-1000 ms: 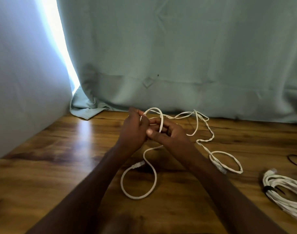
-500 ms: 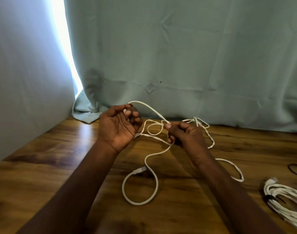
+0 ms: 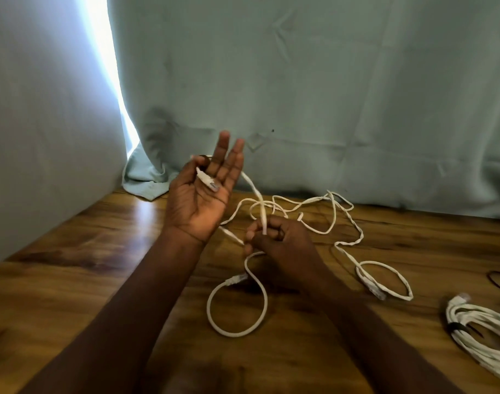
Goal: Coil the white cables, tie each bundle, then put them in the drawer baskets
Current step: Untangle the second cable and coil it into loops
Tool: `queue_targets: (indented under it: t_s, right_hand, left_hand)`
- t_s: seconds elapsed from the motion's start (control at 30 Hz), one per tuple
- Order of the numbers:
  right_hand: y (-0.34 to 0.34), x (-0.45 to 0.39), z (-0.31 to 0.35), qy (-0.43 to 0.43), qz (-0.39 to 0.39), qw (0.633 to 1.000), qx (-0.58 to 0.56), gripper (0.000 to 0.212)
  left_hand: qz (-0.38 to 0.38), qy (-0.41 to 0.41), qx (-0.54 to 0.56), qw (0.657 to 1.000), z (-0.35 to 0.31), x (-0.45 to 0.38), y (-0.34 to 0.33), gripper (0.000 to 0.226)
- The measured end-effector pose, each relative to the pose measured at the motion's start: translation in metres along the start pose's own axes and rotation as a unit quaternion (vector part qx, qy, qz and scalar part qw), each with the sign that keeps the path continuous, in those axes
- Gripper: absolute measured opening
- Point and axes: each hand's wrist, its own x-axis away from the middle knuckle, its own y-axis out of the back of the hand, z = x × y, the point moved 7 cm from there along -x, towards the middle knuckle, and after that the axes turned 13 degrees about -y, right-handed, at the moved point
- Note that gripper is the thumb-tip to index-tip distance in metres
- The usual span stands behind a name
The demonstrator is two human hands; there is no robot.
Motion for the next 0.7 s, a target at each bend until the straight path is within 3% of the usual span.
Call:
queue_targets:
  t_s: [0.1,0.17,0.23,0.3,0.4,0.47,0.6,0.7]
  right_hand:
    - [-0.011,0.004,0.006,0.004,0.063,0.995,-0.075,0.016]
    - [-0.014,0.005,0.011,0.009,0.087,0.988,-0.131,0.024]
    - [-0.017,0.006,0.014,0.030,0.107,0.985,-0.133,0.030]
    - [-0.019,0.009,0.019,0.072,0.105,0.988,-0.091,0.033]
    - [-0.018,0.018,0.029,0.180,0.042,0.981,0.067,0.034]
    - [-0.020,0.024,0.034,0.221,0.026,0.969,0.109,0.032]
    - [-0.015,0.032,0.044,0.272,0.000,0.959,0.075,0.029]
    - [0.001,0.024,0.043,0.205,-0.031,0.978,-0.036,0.021]
  left_hand:
    - [-0.062,-0.124,-0.023,0.990,-0.035,-0.009,0.014,0.039]
    - [-0.077,-0.188,-0.123,0.971,-0.052,-0.010,0.014,0.036]
    - [-0.052,-0.246,-0.268,0.930,-0.058,-0.009,0.003,0.028]
    - [-0.014,-0.292,-0.421,0.858,-0.055,-0.004,-0.011,0.026]
    - [0.071,-0.286,-0.597,0.746,-0.036,0.003,-0.022,0.031]
    - [0.121,-0.255,-0.653,0.702,-0.024,0.006,-0.024,0.036]
    - [0.189,-0.201,-0.699,0.659,-0.020,0.011,-0.032,0.039]
    - [0.198,-0.172,-0.714,0.649,-0.022,0.008,-0.029,0.041]
